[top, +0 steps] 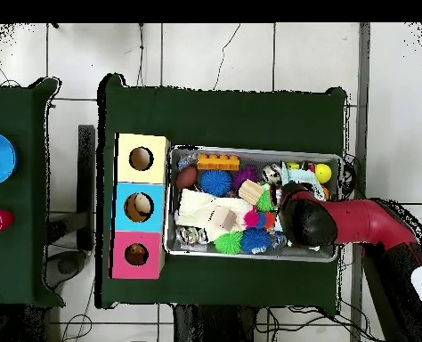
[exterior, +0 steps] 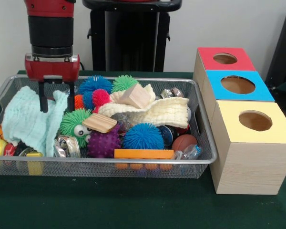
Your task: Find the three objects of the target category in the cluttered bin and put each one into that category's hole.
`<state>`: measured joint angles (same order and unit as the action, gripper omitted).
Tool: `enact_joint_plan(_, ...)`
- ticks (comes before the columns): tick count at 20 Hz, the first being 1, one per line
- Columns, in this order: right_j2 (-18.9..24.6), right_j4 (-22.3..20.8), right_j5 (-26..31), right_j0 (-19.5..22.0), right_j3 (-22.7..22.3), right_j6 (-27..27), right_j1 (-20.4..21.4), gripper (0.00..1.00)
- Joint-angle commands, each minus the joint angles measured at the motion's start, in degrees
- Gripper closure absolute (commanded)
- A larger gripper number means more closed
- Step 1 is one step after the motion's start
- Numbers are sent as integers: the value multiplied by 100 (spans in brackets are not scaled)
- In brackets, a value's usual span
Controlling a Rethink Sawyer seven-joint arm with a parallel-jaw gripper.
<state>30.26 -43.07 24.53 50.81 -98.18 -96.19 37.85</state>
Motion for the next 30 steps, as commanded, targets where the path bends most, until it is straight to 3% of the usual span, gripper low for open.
enact_joint_plan(1, -278, -507, 105, -43, -78, 393, -380, 0)
enact_joint_plan(6, -550, -690, 322, -184, 239, 431, -562, 0)
enact_joint_plan(19, -1091, -869, 283, -511, 422, 13, -576, 0)
enact_joint_plan(30, -1269, -698, 219, -601, 295, 93, -377, 0)
